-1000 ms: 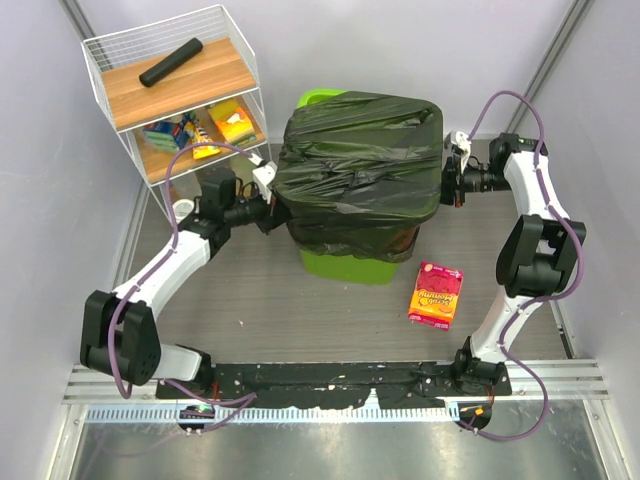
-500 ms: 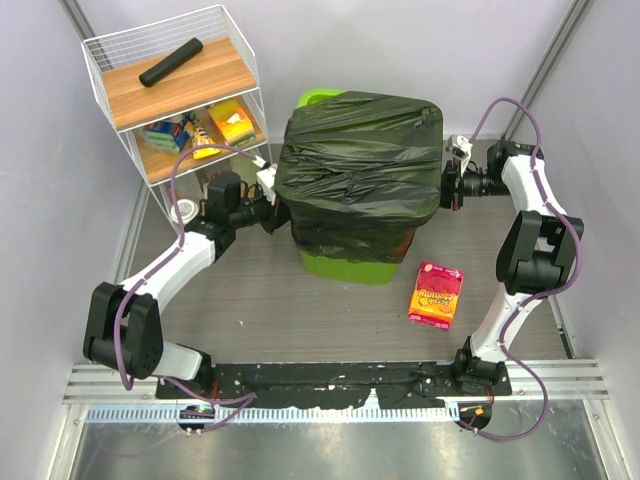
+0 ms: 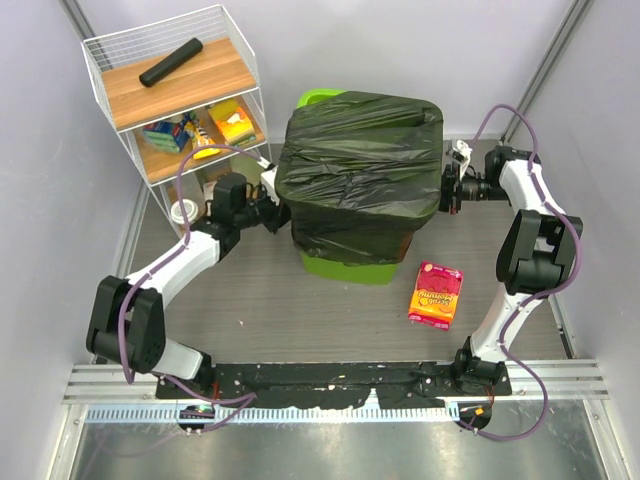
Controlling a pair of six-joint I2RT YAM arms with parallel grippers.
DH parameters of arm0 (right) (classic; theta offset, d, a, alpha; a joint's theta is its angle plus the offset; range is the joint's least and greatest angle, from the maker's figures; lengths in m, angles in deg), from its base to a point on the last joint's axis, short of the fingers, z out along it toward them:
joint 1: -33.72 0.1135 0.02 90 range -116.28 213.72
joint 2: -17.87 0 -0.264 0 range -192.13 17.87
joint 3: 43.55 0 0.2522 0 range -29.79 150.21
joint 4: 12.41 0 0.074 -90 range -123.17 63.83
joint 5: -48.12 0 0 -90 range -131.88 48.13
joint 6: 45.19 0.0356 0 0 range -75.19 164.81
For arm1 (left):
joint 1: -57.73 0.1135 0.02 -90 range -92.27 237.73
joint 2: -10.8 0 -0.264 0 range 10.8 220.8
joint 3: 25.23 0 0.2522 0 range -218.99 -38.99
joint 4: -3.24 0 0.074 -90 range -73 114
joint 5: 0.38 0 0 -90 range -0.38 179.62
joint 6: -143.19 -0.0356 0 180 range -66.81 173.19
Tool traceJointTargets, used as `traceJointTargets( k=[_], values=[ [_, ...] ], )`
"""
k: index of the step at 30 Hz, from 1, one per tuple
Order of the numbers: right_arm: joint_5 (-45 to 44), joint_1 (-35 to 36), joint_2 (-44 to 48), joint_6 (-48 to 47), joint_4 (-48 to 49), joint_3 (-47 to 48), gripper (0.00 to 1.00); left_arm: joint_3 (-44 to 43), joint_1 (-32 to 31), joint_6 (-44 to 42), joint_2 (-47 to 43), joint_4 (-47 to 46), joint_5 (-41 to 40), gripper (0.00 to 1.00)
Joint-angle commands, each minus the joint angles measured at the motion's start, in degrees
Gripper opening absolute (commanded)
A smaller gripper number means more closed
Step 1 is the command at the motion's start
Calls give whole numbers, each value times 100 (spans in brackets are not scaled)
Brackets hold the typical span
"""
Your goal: Put the trash bags into the trash bin
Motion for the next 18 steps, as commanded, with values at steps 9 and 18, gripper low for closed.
traceJointTargets(
  k=[9,18],
  values=[
    [-1338,79,358,1184,1429,-1219,2,-125,-594,-310,875,2630,-1091,0],
    [-1707,123,393,2071,2344,-1422,2,-424,-779,-328,1508,3105,-1451,0]
  ],
)
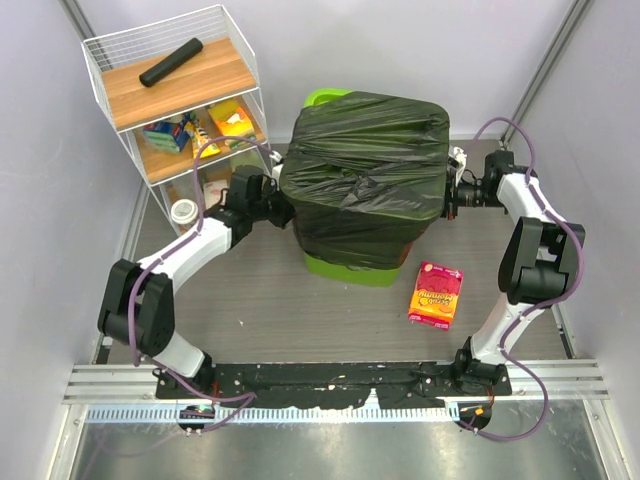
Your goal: Put the trash bags into the trash bin
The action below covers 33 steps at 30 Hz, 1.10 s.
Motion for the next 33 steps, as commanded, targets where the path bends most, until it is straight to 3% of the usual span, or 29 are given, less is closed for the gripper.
traceJointTargets(
  k=[1,15,33],
  values=[
    [-1454,95,-57,615,567,-399,1,303,-442,-402,861,2224,-394,0],
    [-1911,121,-83,1301,1386,-558,1,-31,-495,-297,1494,2602,-772,0],
    [-2403,103,66,1661,1940,-787,1,118,-486,-367,1407,2637,-1115,0]
  ],
)
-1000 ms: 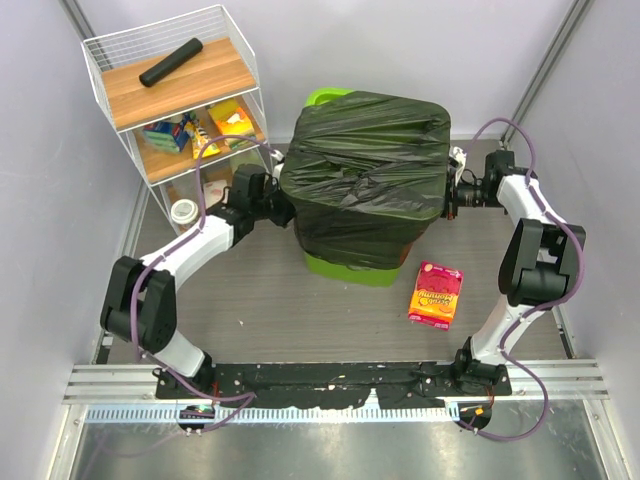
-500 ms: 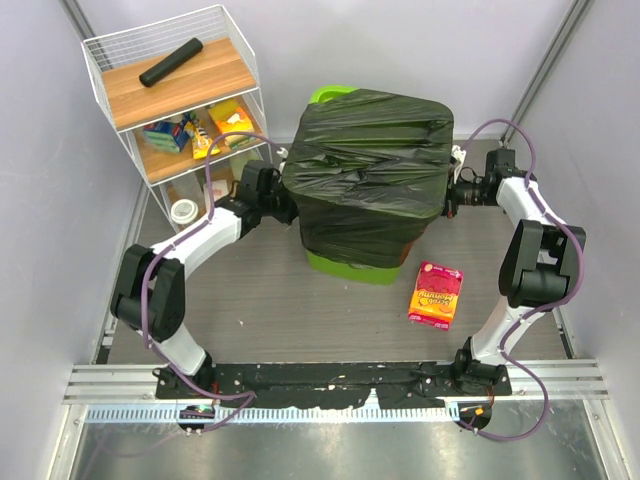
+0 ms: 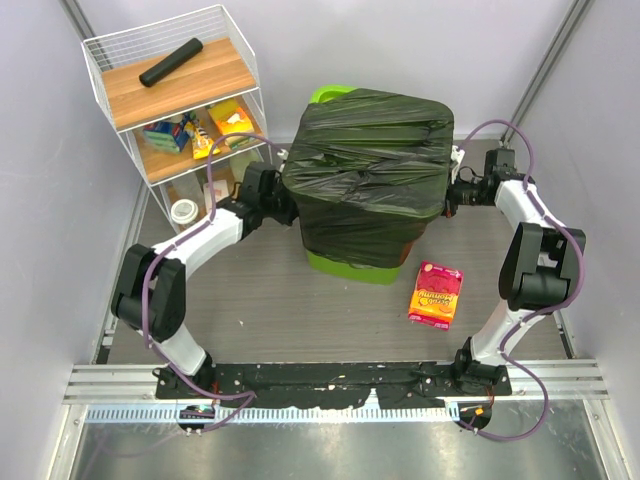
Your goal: Put the trash bags into the trash bin
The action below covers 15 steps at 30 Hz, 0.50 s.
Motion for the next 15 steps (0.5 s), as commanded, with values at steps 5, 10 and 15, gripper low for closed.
traceJointTargets(
  k=[5,10,15],
  values=[
    [-1481,3,73,-133,-11,-190,1,713,-300,-719,288,2251,-422,30],
    [-1490,-85,364,-248,-450,-40,12,687,-274,-728,-169,2383,-395,65],
    [-1630,-85,741,-318,-828,91,29,687,-212,-754,-669,2558,-369,70]
  ],
)
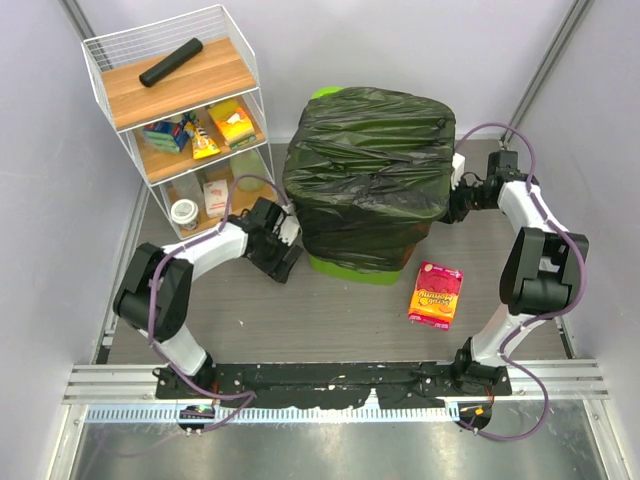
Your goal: Put the trash bags into the trash bin
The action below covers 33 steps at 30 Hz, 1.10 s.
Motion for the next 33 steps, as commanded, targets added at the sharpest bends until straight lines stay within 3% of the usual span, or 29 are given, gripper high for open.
traceJointTargets(
  k=[1,8,10,17,23,28,33],
  values=[
    [-332,-35,609,-122,-440,131,31,-113,-25,-291,-733,379,90,70],
    [-779,-131,1233,124,-668,385,59,-306,335,-414,-1867,1046,29,72],
    [-1069,-184,1400,212,-738,552,63,-499,589,-493,-2218,1293,29,72],
    [-2168,-369,2032,581,-1212,1299,66,-2027,1180,-669,-2730,2076,-200,74],
    [-1801,-395,2542,424,-2476,1984,68,-3328,1180,-73,-2344,2120,256,74],
    [-1844,-387,3034,230,-3217,2135,68,-3550,1145,429,-2027,1787,1327,74],
    [-2046,-387,3360,344,-3603,2232,69,-3462,820,789,-1886,1277,1488,74]
  ],
)
